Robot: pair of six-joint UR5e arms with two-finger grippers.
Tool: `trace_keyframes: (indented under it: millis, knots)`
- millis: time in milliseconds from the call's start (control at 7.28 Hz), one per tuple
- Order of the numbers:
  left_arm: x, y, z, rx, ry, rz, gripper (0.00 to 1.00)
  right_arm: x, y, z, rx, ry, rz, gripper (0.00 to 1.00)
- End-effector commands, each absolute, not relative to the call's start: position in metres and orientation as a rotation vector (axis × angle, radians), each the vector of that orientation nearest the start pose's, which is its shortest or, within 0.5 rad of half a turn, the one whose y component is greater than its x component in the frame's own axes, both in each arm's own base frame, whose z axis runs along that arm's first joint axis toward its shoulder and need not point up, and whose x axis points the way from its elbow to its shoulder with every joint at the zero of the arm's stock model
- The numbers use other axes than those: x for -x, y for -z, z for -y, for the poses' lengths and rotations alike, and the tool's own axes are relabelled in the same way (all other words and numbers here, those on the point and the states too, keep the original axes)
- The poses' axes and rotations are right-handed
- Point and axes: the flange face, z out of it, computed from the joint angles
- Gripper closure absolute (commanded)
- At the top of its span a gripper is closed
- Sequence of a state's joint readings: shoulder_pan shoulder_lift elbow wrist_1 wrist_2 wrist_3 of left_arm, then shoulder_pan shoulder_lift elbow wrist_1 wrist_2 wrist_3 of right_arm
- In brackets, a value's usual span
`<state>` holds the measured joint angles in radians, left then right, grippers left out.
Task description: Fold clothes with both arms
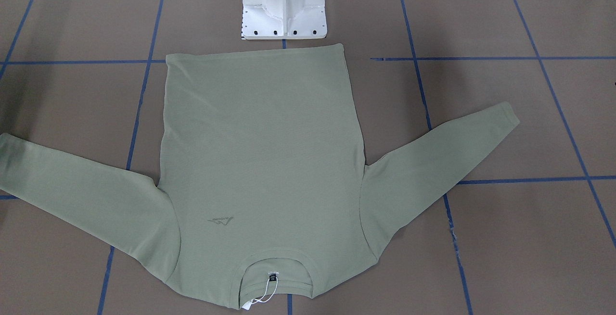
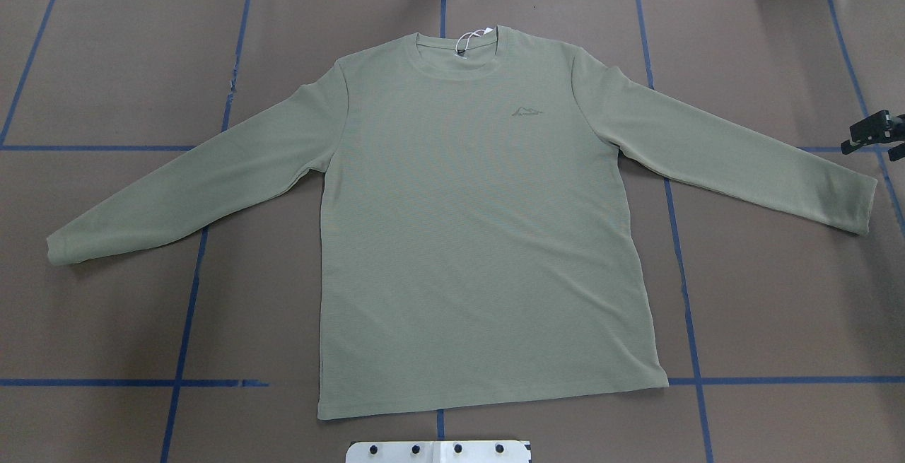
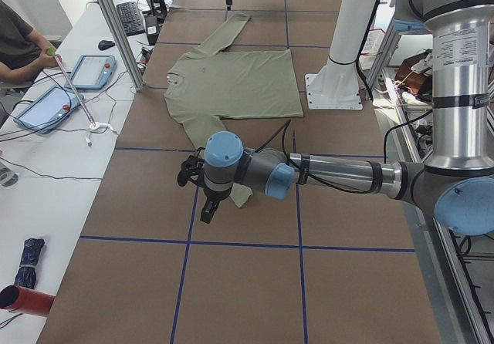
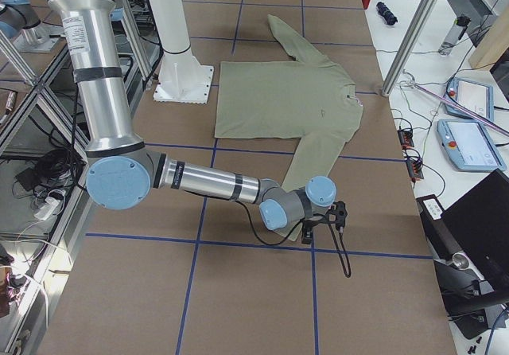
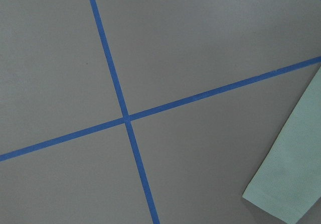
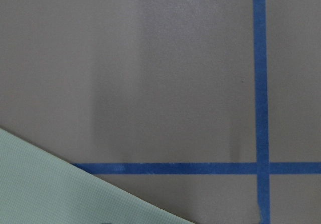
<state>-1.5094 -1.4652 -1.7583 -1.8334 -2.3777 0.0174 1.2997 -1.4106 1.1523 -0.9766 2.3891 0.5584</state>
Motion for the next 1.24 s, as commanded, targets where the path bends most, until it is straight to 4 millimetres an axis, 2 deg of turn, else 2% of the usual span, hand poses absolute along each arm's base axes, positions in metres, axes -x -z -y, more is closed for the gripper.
trace_keyframes:
  millis: [0, 137, 275, 549, 824, 961, 1099]
  knots:
    - [0.033, -0.582, 0.467, -0.313, -0.214, -0.807, 0.0, 0.094, -0.732, 0.542, 0.078, -0.167, 0.863, 0.06]
    - [0.033, -0.581, 0.467, -0.32, -0.217, -0.806, 0.0, 0.092, -0.739, 0.535, 0.089, -0.171, 0.859, 0.11]
    - [0.033, -0.581, 0.467, -0.319, -0.217, -0.806, 0.0, 0.093, -0.74, 0.533, 0.094, -0.173, 0.857, 0.21]
    - [0.033, -0.578, 0.468, -0.327, -0.219, -0.806, 0.0, 0.099, -0.739, 0.533, 0.096, -0.16, 0.856, 0.24]
    - [0.033, -0.58, 0.469, -0.336, -0.224, -0.806, 0.0, 0.101, -0.741, 0.533, 0.098, -0.157, 0.853, 0.34]
    - [0.033, -0.581, 0.469, -0.335, -0.225, -0.806, 0.0, 0.1, -0.742, 0.532, 0.101, -0.16, 0.851, 0.58]
    - [0.033, -0.582, 0.469, -0.334, -0.224, -0.806, 0.0, 0.101, -0.741, 0.532, 0.099, -0.157, 0.853, 0.96]
